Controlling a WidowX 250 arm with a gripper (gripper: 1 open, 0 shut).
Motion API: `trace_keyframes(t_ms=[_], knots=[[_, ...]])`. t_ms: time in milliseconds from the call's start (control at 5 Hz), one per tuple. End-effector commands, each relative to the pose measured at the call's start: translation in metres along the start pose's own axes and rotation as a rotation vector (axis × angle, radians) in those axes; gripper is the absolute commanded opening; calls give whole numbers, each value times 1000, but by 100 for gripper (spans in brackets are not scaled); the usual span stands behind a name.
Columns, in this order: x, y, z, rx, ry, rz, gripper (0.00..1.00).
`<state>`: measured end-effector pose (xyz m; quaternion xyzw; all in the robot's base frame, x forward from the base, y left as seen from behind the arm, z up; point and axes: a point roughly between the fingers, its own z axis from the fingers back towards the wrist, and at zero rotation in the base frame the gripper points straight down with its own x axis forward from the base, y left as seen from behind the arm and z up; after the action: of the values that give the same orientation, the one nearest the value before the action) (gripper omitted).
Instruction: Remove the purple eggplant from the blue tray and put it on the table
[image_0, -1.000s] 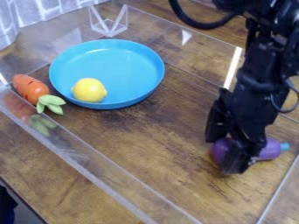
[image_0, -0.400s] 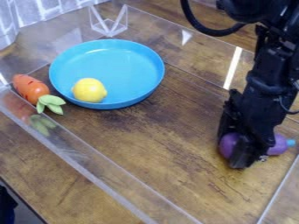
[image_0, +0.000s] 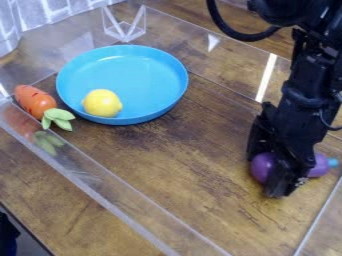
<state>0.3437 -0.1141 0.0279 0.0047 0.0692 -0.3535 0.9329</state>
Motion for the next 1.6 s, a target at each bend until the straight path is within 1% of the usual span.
trace_keyframes(t_ms=[0,200,400,600,1400], knots=[[12,-7,21,25,-64,-22,100],[13,-8,21,24,-64,-18,100],[13,-8,22,25,-61,-13,0],[13,-8,22,22,-58,-2,100],[10,-8,24,19,-46,39,100]])
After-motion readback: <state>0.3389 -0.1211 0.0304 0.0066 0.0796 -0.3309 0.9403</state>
